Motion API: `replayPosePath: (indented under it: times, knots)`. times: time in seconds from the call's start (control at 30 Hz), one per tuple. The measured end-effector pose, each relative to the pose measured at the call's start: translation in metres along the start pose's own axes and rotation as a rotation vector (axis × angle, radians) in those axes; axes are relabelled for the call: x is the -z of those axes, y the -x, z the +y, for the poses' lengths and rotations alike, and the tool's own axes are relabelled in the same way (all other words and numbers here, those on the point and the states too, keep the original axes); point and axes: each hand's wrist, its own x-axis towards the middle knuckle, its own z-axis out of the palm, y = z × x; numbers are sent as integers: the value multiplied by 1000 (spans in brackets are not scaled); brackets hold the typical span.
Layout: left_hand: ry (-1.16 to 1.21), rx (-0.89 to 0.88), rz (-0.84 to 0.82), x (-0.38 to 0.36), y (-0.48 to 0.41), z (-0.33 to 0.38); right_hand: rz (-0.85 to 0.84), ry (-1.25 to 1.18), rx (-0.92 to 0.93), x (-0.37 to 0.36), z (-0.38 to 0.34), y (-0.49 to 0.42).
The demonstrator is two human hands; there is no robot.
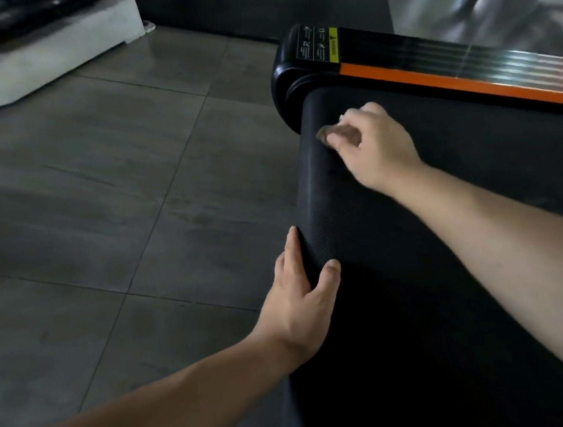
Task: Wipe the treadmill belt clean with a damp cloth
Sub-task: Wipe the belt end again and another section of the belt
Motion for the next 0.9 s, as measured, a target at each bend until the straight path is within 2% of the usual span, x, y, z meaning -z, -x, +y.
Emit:
replayPosePath:
  times: [0.07, 0.2, 0.27, 0.37, 0.4, 0.47, 0.53, 0.6, 0.7, 0.77, 0.83, 0.9]
  knots:
    - [-9, -1, -4, 0, 6, -3, -19, -18, 62, -5, -18, 24]
    - [15, 5, -13, 1, 16, -9, -215, -84, 356, 16, -31, 81]
    - [60, 10, 0, -1, 20, -10, -144, -24, 305, 19, -17, 66]
    - [120, 25, 18, -3, 25, -11, -34, -32, 23, 11, -8, 41]
    - [122, 27, 19, -2, 25, -12, -19, -18, 12, 7, -14, 46]
    - [142, 25, 17, -2, 26, -13, -65, -20, 136, 8, -32, 74]
    - [173, 23, 16, -1, 27, -15, -182, -92, 279, 18, -40, 104]
    - [192, 26, 23, -3, 29, -15, -183, -51, 318, 22, -29, 101]
    - [213, 32, 22, -4, 30, -17, -54, 19, 36, 19, -13, 66]
    - [230, 37, 20, -4, 33, -20, -14, 19, -29, 11, -21, 70]
    - [276, 39, 18, -4, 37, -25, -63, -39, 110, 14, -40, 101]
    - [326, 52, 7, -5, 41, -31, -189, -151, 269, 27, -48, 139]
